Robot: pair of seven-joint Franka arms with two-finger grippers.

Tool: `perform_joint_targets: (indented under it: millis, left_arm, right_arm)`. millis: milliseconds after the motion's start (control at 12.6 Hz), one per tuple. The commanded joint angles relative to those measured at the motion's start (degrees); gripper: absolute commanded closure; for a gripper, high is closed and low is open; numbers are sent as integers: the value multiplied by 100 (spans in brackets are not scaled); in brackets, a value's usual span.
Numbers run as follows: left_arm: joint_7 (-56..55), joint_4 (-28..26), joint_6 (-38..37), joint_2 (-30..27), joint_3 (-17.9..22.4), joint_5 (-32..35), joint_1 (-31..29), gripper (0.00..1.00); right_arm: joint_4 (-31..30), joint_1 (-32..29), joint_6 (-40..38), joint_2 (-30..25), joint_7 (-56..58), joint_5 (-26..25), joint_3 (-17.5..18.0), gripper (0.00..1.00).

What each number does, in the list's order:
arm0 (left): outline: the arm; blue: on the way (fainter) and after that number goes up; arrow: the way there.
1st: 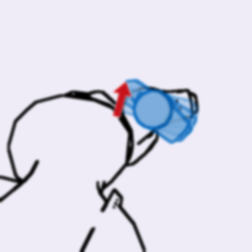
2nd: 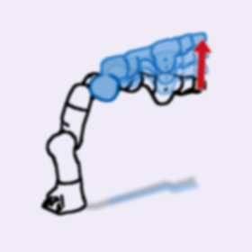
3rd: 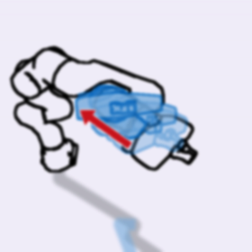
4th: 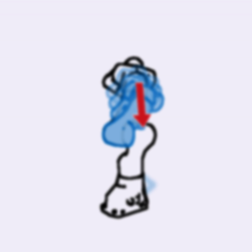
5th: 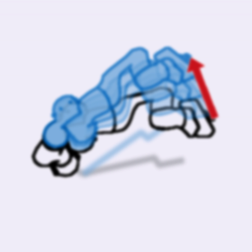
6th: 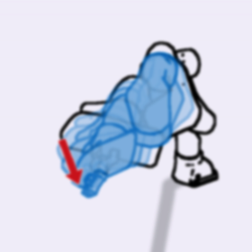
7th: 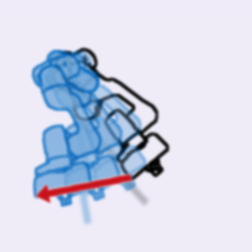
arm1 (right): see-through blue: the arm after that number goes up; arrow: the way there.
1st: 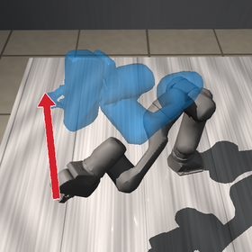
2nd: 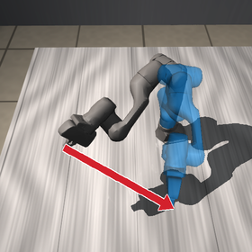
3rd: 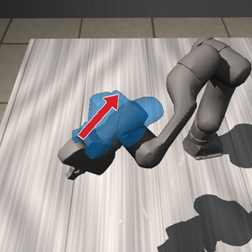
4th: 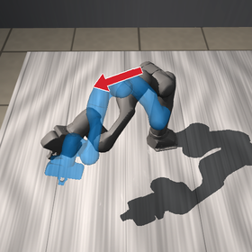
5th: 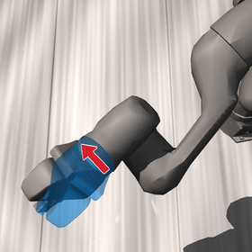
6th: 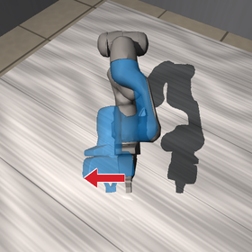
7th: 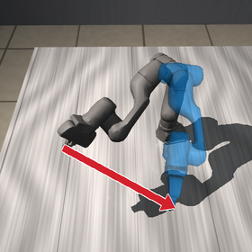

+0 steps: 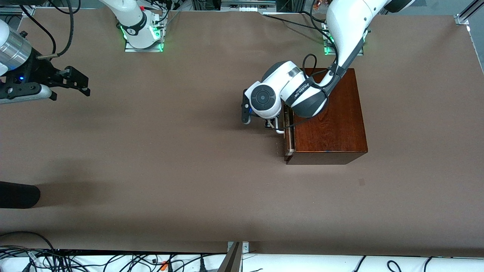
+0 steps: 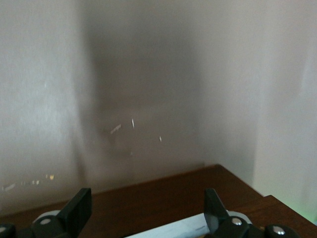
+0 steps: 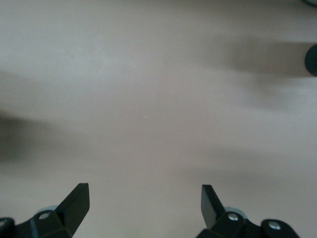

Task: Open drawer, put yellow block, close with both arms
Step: 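Push the drawer closed into the wooden box with the left gripper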

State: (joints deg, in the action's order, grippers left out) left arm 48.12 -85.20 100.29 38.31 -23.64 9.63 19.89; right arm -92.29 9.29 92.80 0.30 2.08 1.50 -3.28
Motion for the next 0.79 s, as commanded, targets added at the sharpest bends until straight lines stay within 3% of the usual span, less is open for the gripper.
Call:
perform_joint_targets:
  millis: [0,475,713]
  left_arm:
    - [110,-14,-220,-140,-9,328,-144,0]
    - [-73,108,-185,-139,-44,268,-214,0]
    - [-1326,364,-290,-673,-71,-177,-266,0]
  right_arm:
    - [45,-41,-175,-47,-111,-36,21,0]
    - [36,-68,-175,-38,-120,-36,3,0]
    - [45,-68,-175,-38,-129,-36,3,0]
